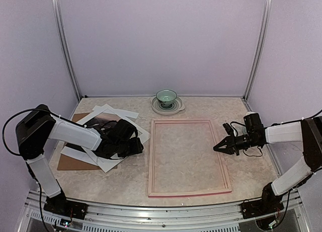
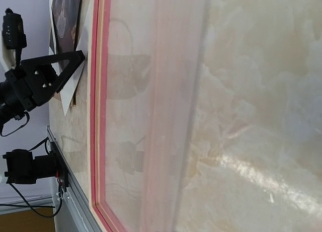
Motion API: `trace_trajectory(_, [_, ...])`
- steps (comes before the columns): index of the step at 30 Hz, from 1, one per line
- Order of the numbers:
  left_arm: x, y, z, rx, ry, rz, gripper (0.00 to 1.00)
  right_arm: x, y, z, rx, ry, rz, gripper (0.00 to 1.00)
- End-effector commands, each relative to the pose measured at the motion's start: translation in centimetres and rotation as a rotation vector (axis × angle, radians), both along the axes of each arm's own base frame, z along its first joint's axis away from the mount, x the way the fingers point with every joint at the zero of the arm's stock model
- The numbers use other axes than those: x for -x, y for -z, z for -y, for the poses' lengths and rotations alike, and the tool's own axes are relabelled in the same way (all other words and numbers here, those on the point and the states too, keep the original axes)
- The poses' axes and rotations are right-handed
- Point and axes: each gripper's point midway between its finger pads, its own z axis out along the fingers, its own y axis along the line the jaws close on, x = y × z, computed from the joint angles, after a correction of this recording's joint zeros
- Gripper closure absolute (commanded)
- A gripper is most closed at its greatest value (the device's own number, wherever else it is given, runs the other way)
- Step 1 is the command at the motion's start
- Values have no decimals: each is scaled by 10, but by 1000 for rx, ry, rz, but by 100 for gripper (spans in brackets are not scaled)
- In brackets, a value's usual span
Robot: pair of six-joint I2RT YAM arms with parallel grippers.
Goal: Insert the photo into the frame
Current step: Place the glass panel at the frame body.
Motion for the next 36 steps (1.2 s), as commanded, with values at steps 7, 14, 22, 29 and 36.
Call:
trace_trajectory(7, [16, 20, -4, -39, 20, -70, 42, 0, 1, -6, -26, -9, 5, 100])
trace_trajectory(14, [15, 18, -3, -38, 20, -66, 42, -2, 2, -10, -27, -16, 1, 97])
trace_trajectory(22, [15, 17, -4, -39, 21, -66, 42, -2, 4, -9, 6, -17, -6, 82])
trace_trajectory(29, [14, 16, -4, -39, 19, -61, 42, -5, 1, -2, 80, -7, 3, 66])
trace_trajectory(36, [14, 16, -4, -37, 20, -63, 42, -5, 4, 1, 143, -10, 5, 57])
